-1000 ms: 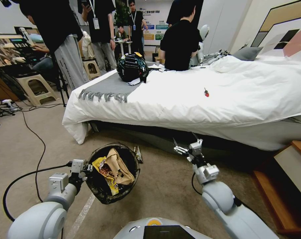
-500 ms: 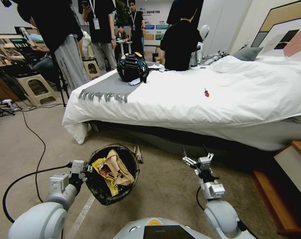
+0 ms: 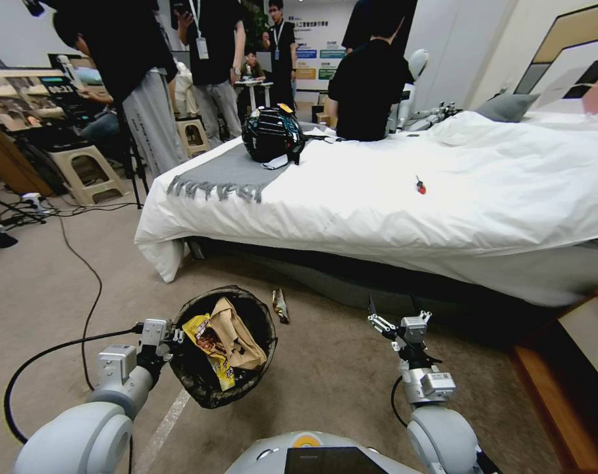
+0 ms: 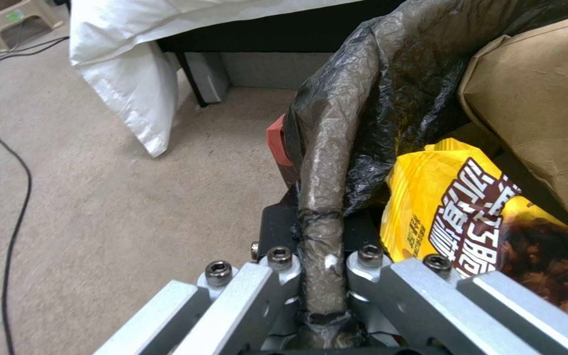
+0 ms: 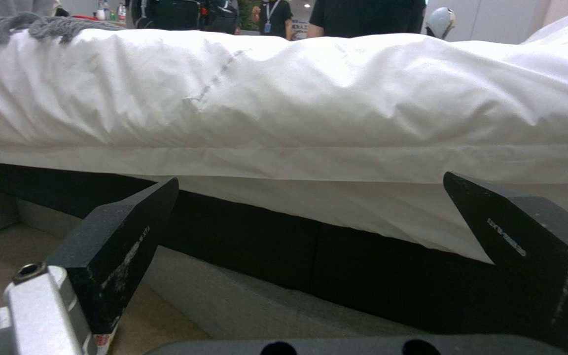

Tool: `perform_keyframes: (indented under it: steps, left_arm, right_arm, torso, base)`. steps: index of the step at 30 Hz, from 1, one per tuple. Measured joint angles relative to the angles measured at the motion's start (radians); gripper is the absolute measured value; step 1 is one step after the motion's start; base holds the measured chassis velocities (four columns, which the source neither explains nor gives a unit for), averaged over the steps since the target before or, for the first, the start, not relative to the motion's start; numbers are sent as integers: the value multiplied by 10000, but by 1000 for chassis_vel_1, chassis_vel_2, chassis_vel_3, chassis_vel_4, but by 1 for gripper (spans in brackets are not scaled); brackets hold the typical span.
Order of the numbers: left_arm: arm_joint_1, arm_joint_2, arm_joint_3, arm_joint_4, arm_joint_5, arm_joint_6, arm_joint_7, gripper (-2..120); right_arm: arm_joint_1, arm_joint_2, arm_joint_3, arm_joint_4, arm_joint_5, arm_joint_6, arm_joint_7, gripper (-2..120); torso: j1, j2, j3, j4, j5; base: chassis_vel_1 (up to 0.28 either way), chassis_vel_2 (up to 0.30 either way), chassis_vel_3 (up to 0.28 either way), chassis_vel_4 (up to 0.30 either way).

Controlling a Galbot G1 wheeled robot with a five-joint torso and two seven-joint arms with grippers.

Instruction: Pick up the trash bin, then pick up the garbage from the floor and place it into the trash bin.

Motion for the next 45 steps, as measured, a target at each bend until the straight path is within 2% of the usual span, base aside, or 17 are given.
perform_keyframes:
  steps: [18, 45]
  left_arm:
    - [30, -13, 24, -31, 0, 0, 3, 1]
    - [-42, 24, -15, 69, -19, -145, -7, 1]
  right_arm:
    - [64, -54, -116, -115, 48, -87, 1, 100]
    - [136, -58, -450, -133, 102, -819, 396, 100]
  torso:
    - [0, 0, 1, 1, 0]
    - [0, 0, 1, -1, -1]
  base:
    - [38, 46, 44, 40]
    - [17, 22, 20, 21]
